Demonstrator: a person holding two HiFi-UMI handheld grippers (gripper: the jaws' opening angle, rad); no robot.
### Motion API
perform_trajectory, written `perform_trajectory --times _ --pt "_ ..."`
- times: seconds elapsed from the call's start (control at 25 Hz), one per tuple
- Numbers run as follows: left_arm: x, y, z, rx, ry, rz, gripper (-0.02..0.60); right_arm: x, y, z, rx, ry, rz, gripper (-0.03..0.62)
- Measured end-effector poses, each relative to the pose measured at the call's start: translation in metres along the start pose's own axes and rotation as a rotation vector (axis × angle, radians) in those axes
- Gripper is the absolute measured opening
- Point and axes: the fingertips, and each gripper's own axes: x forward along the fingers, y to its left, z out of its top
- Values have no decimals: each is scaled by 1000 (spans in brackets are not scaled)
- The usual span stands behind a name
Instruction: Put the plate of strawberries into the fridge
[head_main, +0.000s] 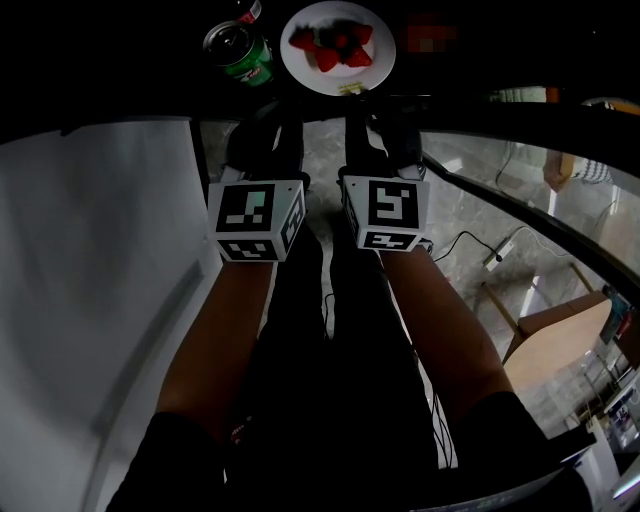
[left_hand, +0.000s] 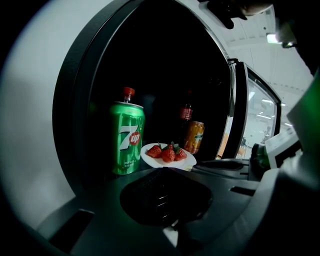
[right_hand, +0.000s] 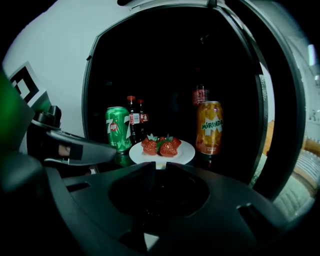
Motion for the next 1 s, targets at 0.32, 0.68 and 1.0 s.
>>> perform_trajectory --times 0.32,0.68,1.0 --pt "5 4 2 0 -1 8 5 11 -3 3 6 -3 1 49" --pt "7 5 5 -9 -9 19 5 22 -4 8 11 -19 5 49" --pt "7 4 11 -3 -21 18 5 17 -5 11 13 -10 13 48"
